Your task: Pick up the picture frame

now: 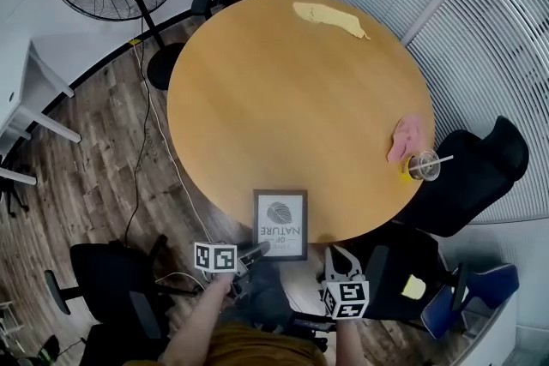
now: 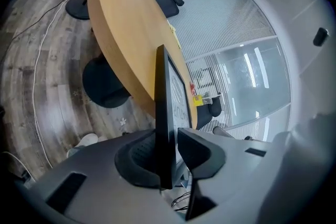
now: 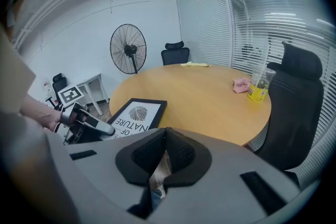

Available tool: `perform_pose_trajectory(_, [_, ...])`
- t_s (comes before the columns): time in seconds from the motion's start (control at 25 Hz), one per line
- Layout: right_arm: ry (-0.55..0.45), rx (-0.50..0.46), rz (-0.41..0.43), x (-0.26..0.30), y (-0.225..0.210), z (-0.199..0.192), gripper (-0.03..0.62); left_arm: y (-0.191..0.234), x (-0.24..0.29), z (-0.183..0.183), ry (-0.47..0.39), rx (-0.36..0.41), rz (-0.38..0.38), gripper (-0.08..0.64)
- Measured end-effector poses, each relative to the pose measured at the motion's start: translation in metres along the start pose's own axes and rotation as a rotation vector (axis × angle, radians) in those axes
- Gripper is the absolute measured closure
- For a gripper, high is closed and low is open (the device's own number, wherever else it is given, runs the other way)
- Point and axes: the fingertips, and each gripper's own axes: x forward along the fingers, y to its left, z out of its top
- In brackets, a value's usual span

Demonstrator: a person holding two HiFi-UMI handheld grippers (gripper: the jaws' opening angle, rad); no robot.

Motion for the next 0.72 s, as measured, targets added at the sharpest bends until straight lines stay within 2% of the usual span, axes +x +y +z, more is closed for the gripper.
perform_pose_trajectory(0.2, [0.017,-0.064,0.001,-0.003,0.003,-0.002,0.58,-0.004,0.0,0.002,-0.009,-0.005,-0.008,0.452])
perform_pose_trajectory(0.52, [-0.009,-0.048,-0.004,-0.01,0.005,0.004,0.58,-0.023,-0.003,0.009,-0.04,-0.031,-0.065,0.492])
perform_pose_trajectory(0.72, [-0.034,-0.034,-0.019,-0.016,-0.002,0.011,0.58,-0.033,0.0,0.014,-0.041,-0.01,-0.071,0.496])
